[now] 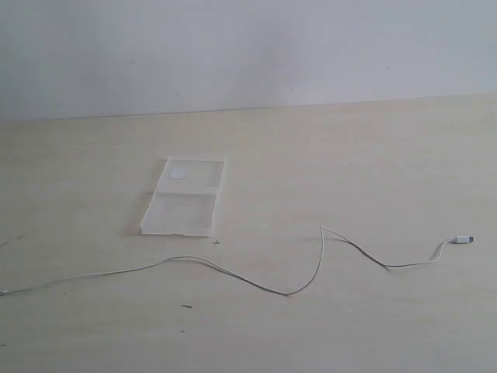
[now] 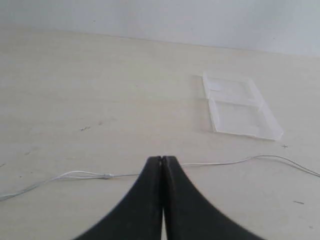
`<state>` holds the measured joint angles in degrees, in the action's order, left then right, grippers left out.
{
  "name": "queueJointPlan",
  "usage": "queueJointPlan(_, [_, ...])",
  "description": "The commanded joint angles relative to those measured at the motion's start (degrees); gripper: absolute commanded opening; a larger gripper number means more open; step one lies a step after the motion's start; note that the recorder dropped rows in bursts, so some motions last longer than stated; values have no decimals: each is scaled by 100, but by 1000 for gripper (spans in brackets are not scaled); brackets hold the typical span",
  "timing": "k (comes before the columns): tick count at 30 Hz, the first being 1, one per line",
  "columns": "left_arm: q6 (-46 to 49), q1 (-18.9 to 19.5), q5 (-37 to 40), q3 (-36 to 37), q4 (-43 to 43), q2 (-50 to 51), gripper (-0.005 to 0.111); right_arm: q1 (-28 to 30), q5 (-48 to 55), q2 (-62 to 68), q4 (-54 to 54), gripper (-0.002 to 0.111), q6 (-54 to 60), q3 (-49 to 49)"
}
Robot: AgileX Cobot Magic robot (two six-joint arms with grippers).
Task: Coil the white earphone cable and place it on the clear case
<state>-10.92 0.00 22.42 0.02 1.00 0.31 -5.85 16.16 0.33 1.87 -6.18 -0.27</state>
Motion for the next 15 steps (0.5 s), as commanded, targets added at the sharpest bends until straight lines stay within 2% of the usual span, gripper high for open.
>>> queueJointPlan(1, [14,7,-30,-2,-7,-31,0,45,-33,-33,-5,0,9,27])
queueJointPlan(15, [14,7,-30,-2,-7,-31,0,45,-33,-33,149,0,206,27])
